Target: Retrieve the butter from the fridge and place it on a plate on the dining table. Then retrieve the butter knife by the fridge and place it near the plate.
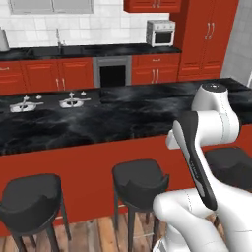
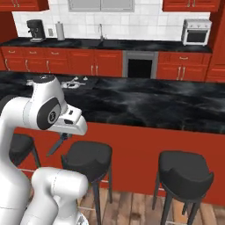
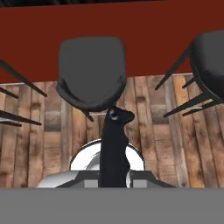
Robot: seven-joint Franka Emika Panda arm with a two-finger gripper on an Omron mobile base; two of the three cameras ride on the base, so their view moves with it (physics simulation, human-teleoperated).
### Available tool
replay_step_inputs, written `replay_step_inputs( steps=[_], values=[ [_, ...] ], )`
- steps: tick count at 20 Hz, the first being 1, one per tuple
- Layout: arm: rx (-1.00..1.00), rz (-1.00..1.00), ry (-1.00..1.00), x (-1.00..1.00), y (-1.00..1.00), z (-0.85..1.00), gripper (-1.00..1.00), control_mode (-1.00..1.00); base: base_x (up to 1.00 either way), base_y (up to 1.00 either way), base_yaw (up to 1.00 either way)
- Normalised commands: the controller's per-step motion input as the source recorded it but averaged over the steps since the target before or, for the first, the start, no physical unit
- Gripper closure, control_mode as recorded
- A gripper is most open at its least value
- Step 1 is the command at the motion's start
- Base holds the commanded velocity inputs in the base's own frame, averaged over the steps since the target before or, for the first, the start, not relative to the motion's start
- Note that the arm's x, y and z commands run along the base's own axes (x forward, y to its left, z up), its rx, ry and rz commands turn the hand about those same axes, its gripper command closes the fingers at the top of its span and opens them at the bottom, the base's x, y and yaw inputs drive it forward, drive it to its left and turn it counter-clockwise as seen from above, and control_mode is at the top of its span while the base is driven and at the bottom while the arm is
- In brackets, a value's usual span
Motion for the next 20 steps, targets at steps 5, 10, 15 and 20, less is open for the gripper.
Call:
replay_step_inputs(
  steps=[5, 10, 15, 20],
  values=[
    [0.0, 0.0, 0.0, 0.0, 0.0, 0.0, 1.0, 1.0, -0.09, 1.0, 0.01],
    [0.0, 0.0, 0.0, 0.0, 0.0, 0.0, 1.0, 1.0, -0.06, 1.0, 0.0],
    [0.0, 0.0, 0.0, 0.0, 0.0, 0.0, 1.0, 1.0, -0.01, 1.0, 0.0],
    [0.0, 0.0, 0.0, 0.0, 0.0, 0.0, 1.0, 1.0, 0.0, 1.0, 0.0]
  ],
)
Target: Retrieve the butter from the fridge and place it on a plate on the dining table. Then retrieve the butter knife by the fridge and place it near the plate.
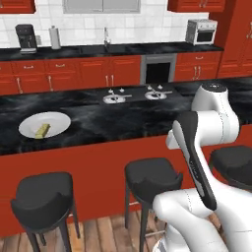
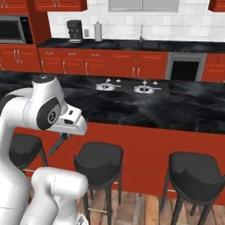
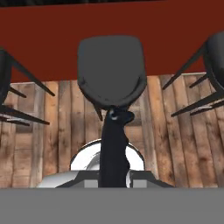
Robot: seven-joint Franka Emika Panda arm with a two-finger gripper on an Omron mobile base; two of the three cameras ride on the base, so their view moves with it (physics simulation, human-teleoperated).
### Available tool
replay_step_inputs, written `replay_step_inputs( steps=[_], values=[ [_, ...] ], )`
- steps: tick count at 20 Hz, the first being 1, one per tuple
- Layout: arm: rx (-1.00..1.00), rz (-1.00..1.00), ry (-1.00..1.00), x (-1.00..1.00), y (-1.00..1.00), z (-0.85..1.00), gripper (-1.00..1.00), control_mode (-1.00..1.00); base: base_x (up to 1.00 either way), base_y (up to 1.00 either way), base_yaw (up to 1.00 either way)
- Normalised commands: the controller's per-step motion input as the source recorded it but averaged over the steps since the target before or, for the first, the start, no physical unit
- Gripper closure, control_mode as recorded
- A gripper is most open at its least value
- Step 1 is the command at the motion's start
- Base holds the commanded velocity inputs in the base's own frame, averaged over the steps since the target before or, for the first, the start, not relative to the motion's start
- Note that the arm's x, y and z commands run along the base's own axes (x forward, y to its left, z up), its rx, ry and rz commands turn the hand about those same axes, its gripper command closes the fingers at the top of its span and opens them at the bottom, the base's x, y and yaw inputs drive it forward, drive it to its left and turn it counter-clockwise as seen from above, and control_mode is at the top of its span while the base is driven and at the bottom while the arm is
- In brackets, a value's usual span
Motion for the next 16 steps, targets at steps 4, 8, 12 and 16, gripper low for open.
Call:
replay_step_inputs(
  steps=[4, 8, 12, 16],
  values=[
    [0.0, 0.0, 0.0, 0.0, 0.0, 0.0, 1.0, 1.0, 0.0, 1.0, 0.0],
    [0.0, 0.0, 0.0, 0.0, 0.0, 0.0, 1.0, 1.0, 0.0, 1.0, 0.0],
    [0.0, 0.0, 0.0, 0.0, 0.0, 0.0, 1.0, 1.0, 0.02, 0.79, -0.02],
    [0.0, 0.0, 0.0, 0.0, 0.0, 0.0, 1.0, 1.0, 0.12, 0.15, -0.03]
  ],
)
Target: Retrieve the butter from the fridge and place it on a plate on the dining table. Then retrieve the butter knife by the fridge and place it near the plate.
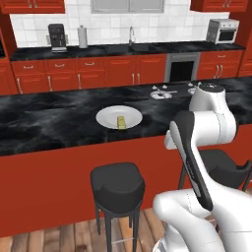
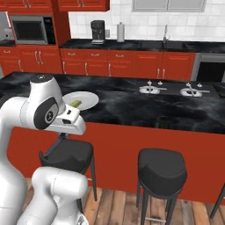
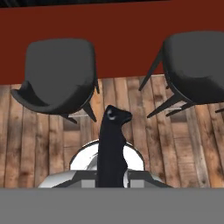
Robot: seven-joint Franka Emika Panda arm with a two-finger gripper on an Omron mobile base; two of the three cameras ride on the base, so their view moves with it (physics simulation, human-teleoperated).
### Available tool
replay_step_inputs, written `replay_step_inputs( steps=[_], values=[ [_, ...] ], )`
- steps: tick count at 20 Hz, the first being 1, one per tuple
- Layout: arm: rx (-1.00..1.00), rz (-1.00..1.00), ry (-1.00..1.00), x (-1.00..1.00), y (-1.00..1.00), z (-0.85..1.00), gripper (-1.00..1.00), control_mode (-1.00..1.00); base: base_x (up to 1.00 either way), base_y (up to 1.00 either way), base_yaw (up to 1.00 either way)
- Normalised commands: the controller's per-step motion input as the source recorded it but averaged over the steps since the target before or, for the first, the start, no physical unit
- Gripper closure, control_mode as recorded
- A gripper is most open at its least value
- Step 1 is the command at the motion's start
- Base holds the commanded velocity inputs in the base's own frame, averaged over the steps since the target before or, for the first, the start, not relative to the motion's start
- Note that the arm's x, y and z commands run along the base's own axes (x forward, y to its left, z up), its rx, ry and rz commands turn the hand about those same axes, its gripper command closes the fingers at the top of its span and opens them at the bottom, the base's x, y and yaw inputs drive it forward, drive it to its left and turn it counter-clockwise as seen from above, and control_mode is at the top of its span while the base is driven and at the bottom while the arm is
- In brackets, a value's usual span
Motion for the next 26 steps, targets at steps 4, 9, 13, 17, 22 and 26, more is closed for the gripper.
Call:
replay_step_inputs(
  steps=[4, 9, 13, 17, 22, 26],
  values=[
    [0.0, 0.0, 0.0, 0.0, 0.0, 0.0, 1.0, 1.0, 0.25, -0.08, -0.02],
    [0.0, 0.0, 0.0, 0.0, 0.0, 0.0, 1.0, 1.0, 0.18, -0.12, -0.03],
    [0.0, 0.0, 0.0, 0.0, 0.0, 0.0, 1.0, 1.0, 0.41, -0.1, -0.01],
    [0.0, 0.0, 0.0, 0.0, 0.0, 0.0, 1.0, 1.0, 0.55, -0.39, -0.01],
    [0.0, 0.0, 0.0, 0.0, 0.0, 0.0, 1.0, 1.0, 0.52, -0.4, -0.01],
    [0.0, 0.0, 0.0, 0.0, 0.0, 0.0, 1.0, 1.0, 0.42, -0.21, -0.02]
  ],
)
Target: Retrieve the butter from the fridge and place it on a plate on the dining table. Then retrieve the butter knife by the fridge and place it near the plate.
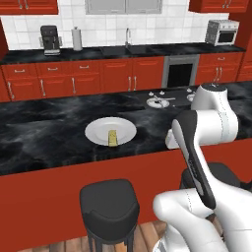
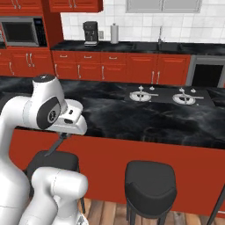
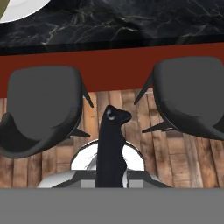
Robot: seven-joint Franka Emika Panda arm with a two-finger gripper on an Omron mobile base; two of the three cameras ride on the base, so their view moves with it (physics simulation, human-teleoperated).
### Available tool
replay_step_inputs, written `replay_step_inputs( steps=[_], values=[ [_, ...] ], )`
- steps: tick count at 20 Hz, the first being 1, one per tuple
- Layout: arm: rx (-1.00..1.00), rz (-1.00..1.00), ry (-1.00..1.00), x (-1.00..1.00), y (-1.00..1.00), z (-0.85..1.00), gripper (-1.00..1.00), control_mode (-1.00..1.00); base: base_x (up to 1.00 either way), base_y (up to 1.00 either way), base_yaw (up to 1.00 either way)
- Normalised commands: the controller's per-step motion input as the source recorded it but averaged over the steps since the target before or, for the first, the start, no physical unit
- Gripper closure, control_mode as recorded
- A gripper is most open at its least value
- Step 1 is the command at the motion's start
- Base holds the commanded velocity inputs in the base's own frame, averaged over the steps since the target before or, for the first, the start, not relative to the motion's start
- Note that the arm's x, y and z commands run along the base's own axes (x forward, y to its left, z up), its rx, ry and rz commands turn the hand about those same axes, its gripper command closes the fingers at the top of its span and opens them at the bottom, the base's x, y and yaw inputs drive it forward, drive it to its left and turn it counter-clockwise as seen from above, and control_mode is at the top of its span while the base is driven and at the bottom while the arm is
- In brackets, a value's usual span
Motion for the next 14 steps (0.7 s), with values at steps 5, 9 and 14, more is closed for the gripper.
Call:
replay_step_inputs(
  steps=[5, 9, 14],
  values=[
    [0.0, 0.0, 0.0, 0.0, 0.0, 0.0, 1.0, 1.0, 0.25, 0.0, -0.02],
    [0.0, 0.0, 0.0, 0.0, 0.0, 0.0, 1.0, 1.0, 0.12, 0.01, 0.0],
    [0.0, 0.0, 0.0, 0.02, 0.0, 0.0, 1.0, -1.0, 0.06, 0.0, 0.0]
  ],
)
